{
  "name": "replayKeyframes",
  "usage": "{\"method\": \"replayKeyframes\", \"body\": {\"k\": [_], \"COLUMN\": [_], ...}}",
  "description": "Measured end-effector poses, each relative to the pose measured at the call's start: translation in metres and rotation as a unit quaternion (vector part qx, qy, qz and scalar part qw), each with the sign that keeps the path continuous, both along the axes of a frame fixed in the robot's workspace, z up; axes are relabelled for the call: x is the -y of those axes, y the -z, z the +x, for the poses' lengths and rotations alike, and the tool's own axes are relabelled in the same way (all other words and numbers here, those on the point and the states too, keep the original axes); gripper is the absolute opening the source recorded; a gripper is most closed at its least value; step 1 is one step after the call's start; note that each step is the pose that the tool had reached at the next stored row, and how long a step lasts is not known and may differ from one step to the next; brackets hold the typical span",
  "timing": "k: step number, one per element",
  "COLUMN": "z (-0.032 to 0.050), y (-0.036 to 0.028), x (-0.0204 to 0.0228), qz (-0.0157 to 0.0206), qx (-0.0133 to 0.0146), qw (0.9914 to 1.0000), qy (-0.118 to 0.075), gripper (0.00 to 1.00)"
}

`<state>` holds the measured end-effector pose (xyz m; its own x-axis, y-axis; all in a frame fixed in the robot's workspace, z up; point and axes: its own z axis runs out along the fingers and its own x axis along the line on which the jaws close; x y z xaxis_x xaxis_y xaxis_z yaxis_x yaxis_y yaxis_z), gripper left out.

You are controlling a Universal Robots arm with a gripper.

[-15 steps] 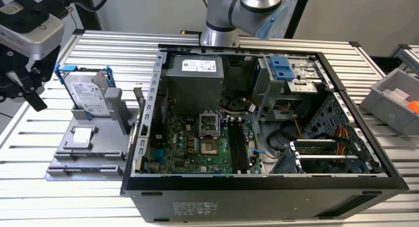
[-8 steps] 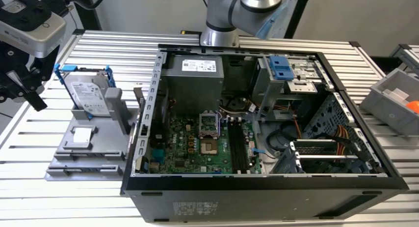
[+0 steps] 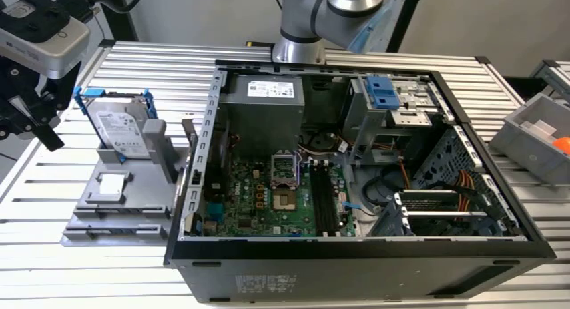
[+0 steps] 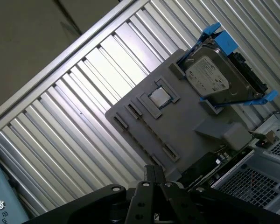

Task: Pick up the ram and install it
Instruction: 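Pick up the ram and move it above insertion slot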

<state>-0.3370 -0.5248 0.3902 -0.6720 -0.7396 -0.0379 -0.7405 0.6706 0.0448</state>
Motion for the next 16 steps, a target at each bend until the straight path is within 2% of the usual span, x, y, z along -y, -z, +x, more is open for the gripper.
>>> {"method": "replayKeyframes", "body": {"k": [3,8,16], "z": [0.0000,-0.0001,0.0000], "y": [-0.0001,-0.0001,-0.0001], "x": [-0.0002,-0.0003,-0.0003], "qz": [-0.0001,-0.0001,-0.0001], "qx": [0.0000,0.0000,0.0000], "qw": [1.00000,0.99973,0.99808], "qy": [-0.002,-0.023,-0.062], "gripper": [0.00,0.00,0.00]}}
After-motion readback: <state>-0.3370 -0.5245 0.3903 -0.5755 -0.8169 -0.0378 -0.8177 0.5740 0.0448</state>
